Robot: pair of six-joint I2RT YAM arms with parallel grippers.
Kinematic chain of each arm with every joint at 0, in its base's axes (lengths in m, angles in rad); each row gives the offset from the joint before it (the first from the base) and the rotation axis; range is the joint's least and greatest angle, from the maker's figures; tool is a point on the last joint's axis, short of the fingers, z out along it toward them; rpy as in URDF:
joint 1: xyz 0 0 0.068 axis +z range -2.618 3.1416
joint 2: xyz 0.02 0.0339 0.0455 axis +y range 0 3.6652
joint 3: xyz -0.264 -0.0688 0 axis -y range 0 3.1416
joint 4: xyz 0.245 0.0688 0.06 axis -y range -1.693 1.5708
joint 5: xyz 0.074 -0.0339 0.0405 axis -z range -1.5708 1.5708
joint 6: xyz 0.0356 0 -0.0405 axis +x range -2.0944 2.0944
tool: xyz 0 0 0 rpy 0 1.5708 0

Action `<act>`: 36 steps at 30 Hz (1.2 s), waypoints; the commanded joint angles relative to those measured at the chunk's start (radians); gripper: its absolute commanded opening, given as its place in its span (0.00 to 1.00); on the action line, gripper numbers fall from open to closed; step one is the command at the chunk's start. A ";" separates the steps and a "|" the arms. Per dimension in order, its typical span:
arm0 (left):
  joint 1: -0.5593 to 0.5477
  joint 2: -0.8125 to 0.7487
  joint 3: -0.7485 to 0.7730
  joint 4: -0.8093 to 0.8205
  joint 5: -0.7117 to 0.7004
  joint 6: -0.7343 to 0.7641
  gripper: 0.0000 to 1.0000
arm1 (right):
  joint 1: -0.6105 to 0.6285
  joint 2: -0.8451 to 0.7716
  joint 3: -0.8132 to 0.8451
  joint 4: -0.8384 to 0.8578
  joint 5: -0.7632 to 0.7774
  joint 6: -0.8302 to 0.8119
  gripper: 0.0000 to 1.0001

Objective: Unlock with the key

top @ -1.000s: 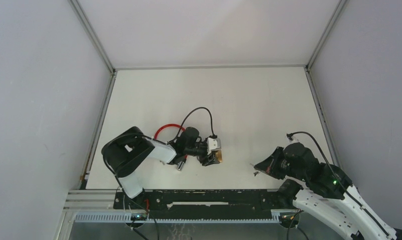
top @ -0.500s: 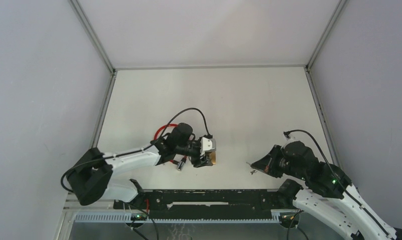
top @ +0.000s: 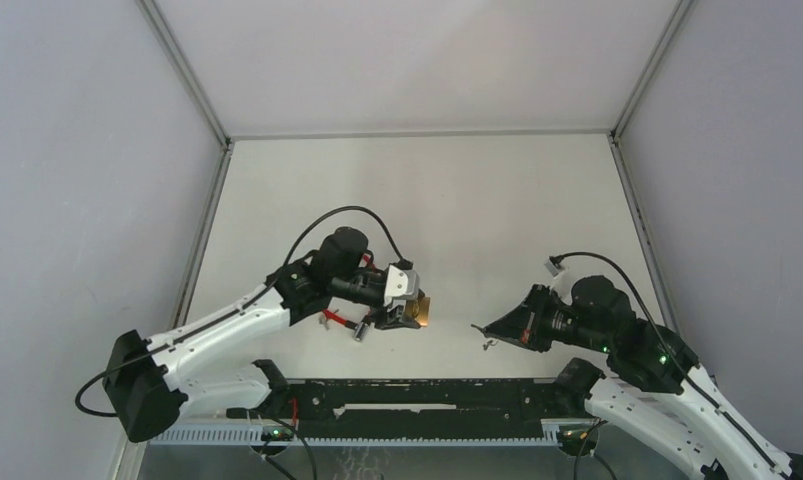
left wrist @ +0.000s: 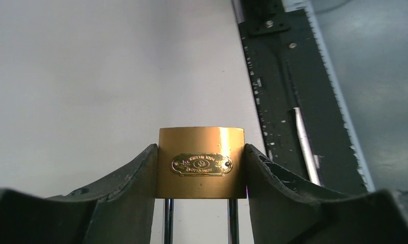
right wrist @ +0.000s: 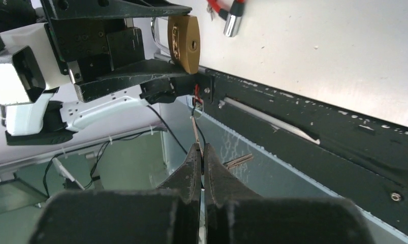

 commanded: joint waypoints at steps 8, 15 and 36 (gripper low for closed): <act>-0.018 -0.143 0.075 0.132 0.300 -0.091 0.00 | -0.005 0.105 0.069 0.164 -0.208 0.125 0.00; -0.029 -0.143 0.079 0.240 0.300 -0.182 0.00 | 0.019 0.127 0.069 0.262 -0.233 0.198 0.00; -0.067 -0.174 0.019 0.356 0.202 -0.245 0.00 | 0.187 0.165 0.069 0.349 -0.032 0.258 0.00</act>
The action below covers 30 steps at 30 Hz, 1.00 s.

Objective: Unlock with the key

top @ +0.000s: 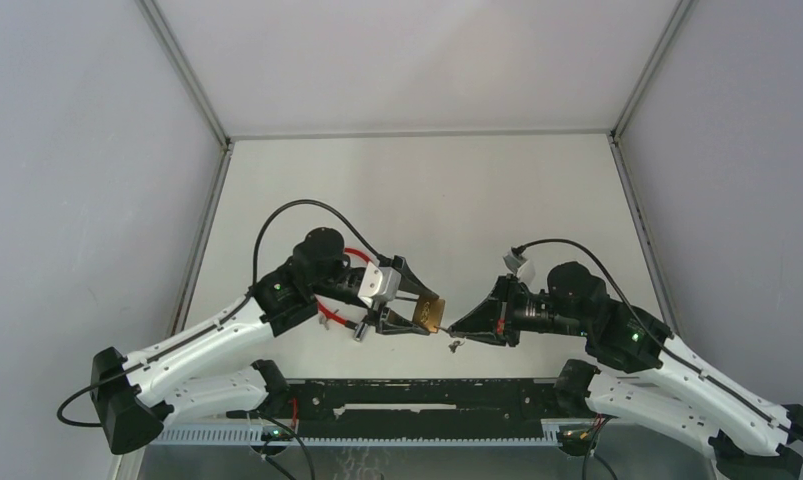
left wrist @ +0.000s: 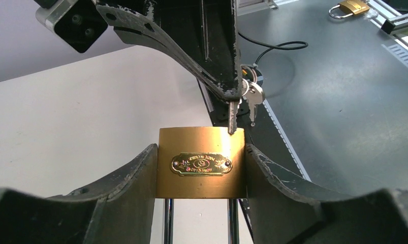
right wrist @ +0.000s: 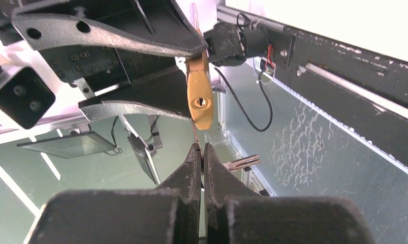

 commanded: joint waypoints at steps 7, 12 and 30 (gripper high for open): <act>-0.011 -0.040 -0.005 0.122 0.007 -0.018 0.00 | -0.001 -0.069 0.035 -0.010 0.143 0.025 0.00; -0.013 -0.032 0.000 0.122 0.008 -0.014 0.00 | 0.000 -0.060 0.048 -0.034 0.147 0.017 0.00; -0.022 -0.022 -0.003 0.122 0.008 -0.009 0.00 | 0.006 -0.009 0.063 -0.035 0.128 0.003 0.00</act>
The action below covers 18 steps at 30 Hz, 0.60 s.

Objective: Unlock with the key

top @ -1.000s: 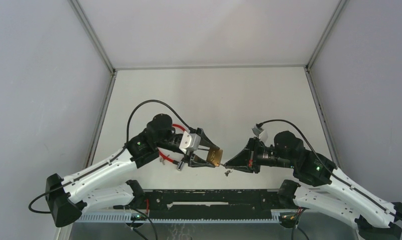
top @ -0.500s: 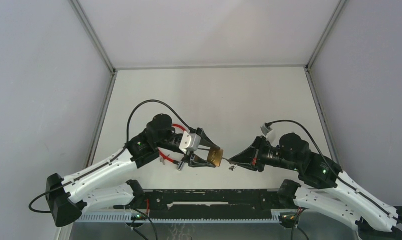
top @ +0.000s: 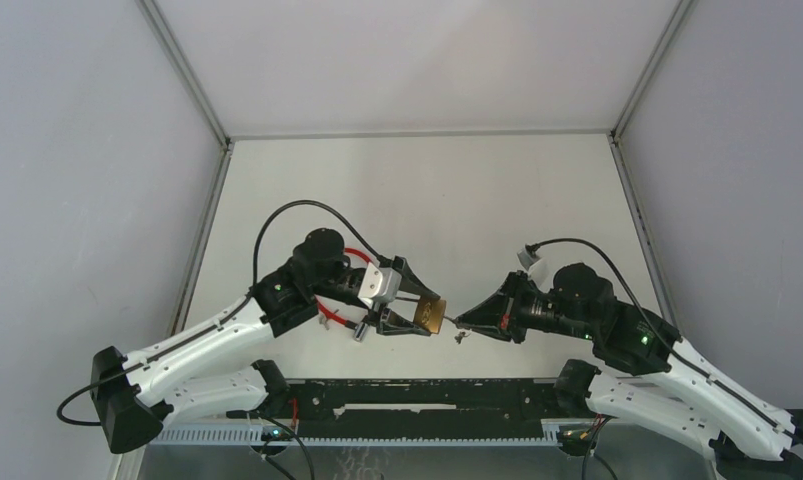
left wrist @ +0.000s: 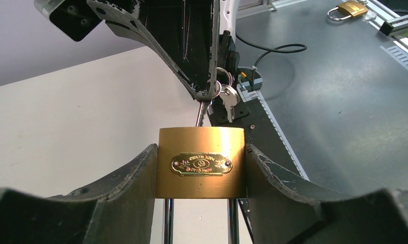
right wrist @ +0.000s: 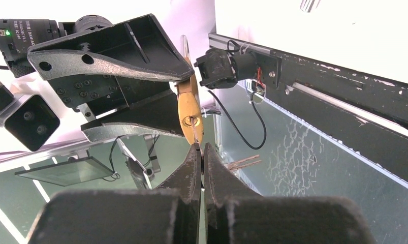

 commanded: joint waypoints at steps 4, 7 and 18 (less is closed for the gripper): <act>-0.012 -0.023 -0.007 0.103 0.015 -0.004 0.00 | 0.013 0.030 0.040 0.046 -0.001 -0.010 0.00; -0.015 -0.027 -0.010 0.101 0.017 -0.002 0.00 | 0.018 0.036 0.040 0.052 0.003 -0.010 0.00; -0.023 -0.025 0.004 0.069 0.026 0.009 0.00 | 0.024 0.067 0.048 0.077 0.006 -0.021 0.00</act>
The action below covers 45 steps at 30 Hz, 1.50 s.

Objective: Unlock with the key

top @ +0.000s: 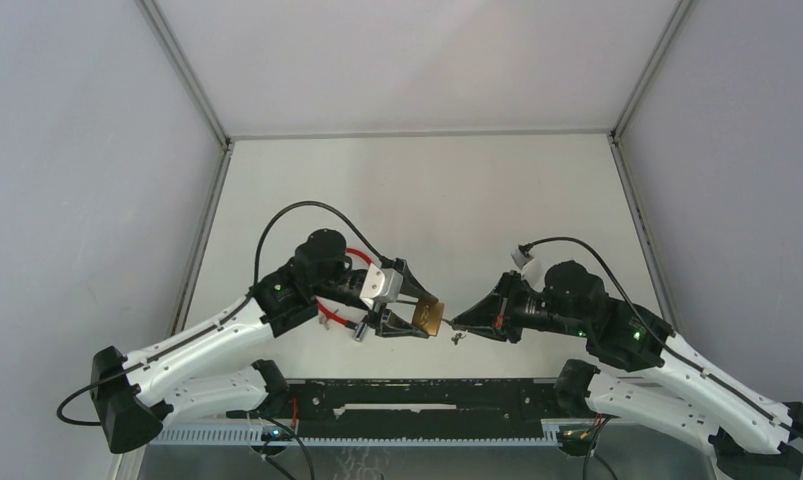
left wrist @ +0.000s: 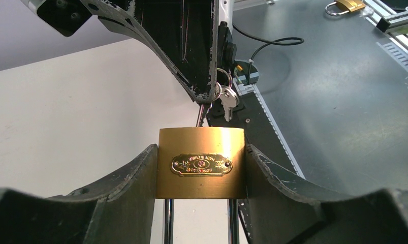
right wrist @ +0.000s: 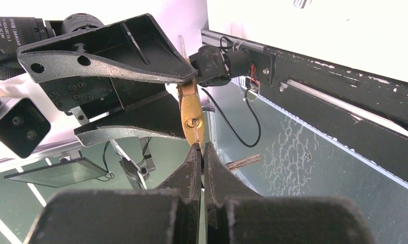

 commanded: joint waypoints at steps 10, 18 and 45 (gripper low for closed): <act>-0.020 -0.009 0.013 0.141 0.019 -0.039 0.00 | 0.059 0.091 0.113 0.030 0.052 -0.077 0.00; -0.020 -0.008 0.016 0.185 0.006 -0.084 0.00 | 0.063 0.052 0.114 -0.045 0.114 -0.090 0.00; -0.053 0.019 0.084 0.155 0.008 -0.064 0.00 | -0.039 0.027 0.094 -0.026 -0.062 -0.117 0.00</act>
